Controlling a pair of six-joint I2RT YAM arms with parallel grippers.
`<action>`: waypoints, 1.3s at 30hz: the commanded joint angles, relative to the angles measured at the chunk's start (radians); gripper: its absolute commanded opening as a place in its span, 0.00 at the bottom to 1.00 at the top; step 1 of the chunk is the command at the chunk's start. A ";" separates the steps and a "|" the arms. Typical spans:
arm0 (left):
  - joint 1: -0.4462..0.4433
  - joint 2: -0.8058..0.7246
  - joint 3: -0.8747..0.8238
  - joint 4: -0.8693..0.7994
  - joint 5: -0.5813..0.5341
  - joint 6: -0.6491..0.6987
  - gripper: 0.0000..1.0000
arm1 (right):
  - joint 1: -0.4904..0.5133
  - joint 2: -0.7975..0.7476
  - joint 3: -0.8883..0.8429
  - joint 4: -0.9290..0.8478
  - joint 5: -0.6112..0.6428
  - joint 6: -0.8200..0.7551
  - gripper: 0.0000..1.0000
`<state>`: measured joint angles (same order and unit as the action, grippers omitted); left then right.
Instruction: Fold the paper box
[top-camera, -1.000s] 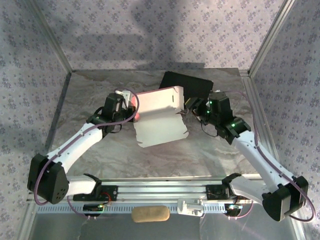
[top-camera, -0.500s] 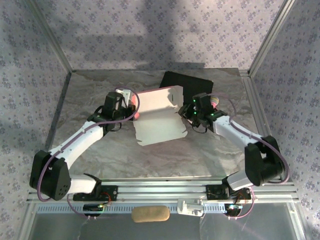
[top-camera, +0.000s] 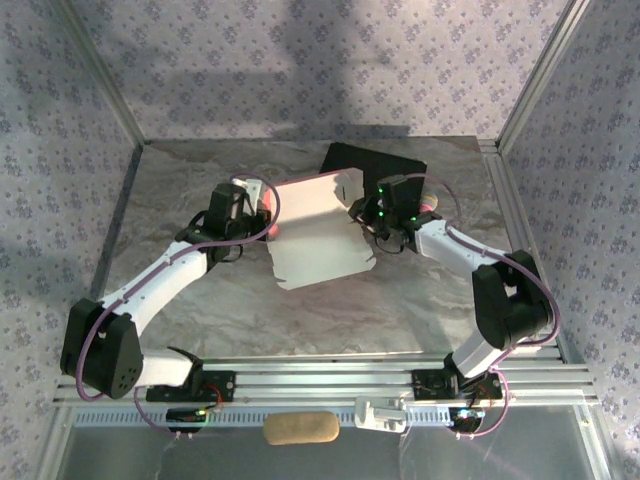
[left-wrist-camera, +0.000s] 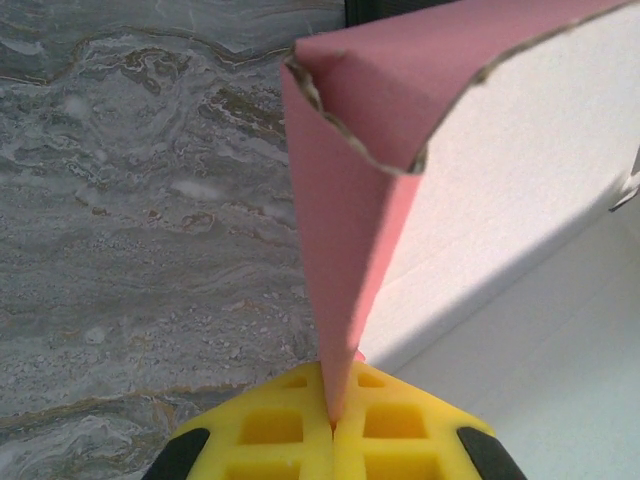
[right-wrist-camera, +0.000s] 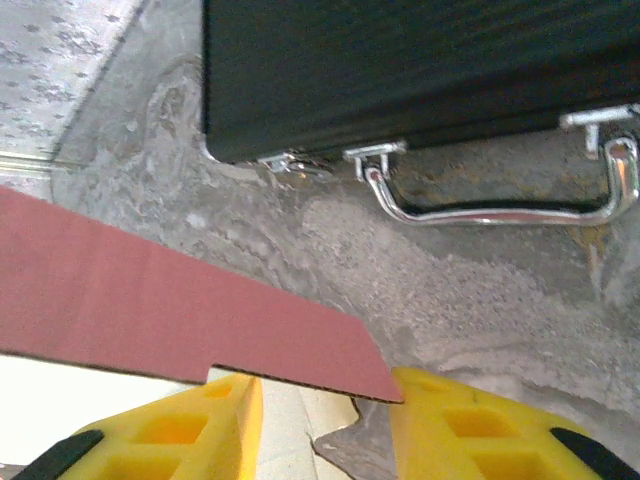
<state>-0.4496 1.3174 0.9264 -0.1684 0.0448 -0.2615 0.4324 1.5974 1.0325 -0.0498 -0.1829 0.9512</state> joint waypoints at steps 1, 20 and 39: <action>0.007 -0.013 0.028 -0.003 0.024 0.018 0.00 | 0.004 0.009 0.028 0.029 0.010 -0.024 0.38; -0.003 -0.036 0.019 -0.012 0.010 0.020 0.00 | -0.070 -0.069 -0.108 0.243 -0.109 0.205 0.33; -0.022 -0.048 0.027 -0.023 0.003 0.041 0.00 | -0.114 0.024 -0.156 0.400 -0.240 0.562 0.32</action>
<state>-0.4629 1.2896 0.9264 -0.1837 0.0429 -0.2432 0.3248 1.6085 0.8841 0.2916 -0.3874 1.4322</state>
